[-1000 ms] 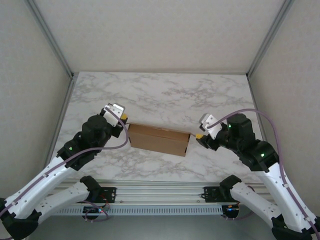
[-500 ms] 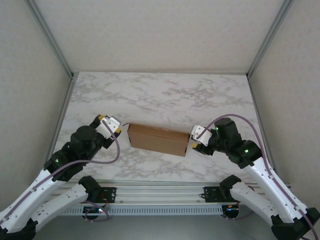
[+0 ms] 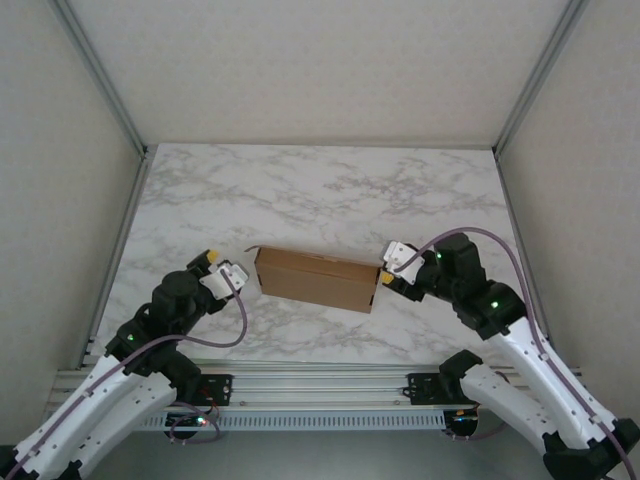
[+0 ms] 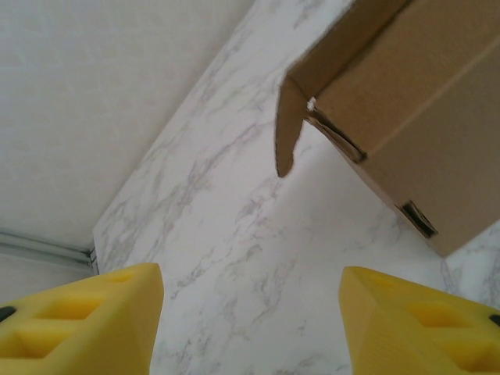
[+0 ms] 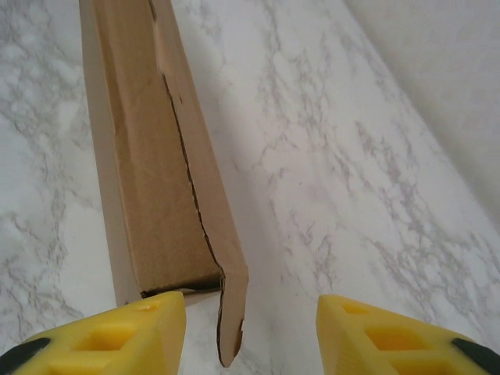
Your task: Fold the paper box
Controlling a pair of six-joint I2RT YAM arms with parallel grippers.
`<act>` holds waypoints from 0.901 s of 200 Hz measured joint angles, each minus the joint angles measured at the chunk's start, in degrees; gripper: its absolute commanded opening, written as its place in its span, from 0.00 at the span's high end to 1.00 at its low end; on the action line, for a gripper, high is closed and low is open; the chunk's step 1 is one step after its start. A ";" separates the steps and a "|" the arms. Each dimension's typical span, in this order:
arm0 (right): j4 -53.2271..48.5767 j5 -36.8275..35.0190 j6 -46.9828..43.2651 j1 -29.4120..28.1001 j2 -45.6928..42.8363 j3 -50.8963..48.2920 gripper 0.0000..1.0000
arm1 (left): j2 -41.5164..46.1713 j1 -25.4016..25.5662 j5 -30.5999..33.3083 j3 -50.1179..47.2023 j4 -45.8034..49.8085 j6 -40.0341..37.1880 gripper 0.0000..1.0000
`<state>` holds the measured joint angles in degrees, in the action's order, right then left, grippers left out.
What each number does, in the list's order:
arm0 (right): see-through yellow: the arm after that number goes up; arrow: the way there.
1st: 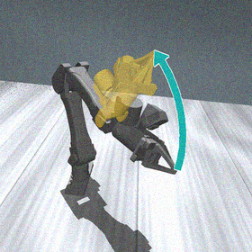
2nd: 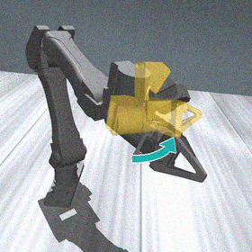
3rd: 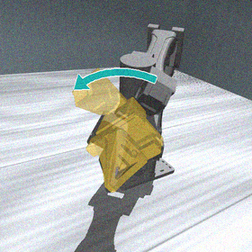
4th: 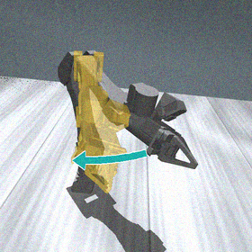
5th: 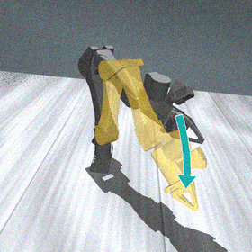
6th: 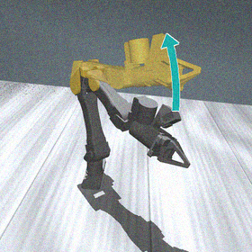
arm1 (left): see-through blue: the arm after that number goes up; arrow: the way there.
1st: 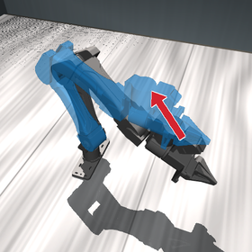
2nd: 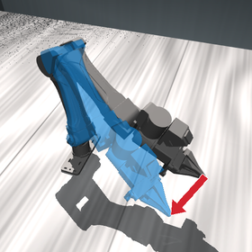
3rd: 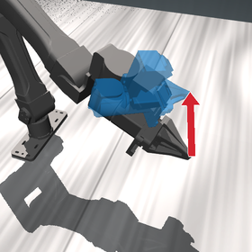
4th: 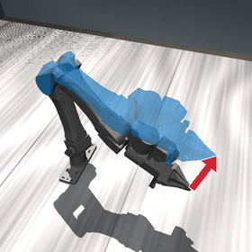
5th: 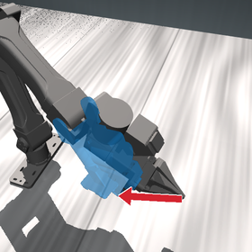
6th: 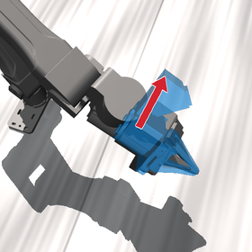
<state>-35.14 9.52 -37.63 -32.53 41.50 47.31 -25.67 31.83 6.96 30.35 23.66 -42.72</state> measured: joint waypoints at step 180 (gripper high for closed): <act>1.05 0.46 4.44 -2.38 -1.79 -1.86 0.60 | -16.04 -5.44 -10.54 3.96 -8.31 -1.27 0.56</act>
<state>-34.09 9.98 -33.19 -34.92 39.70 45.45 -41.71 26.39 -3.57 34.30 15.35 -43.99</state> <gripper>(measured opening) 0.401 0.444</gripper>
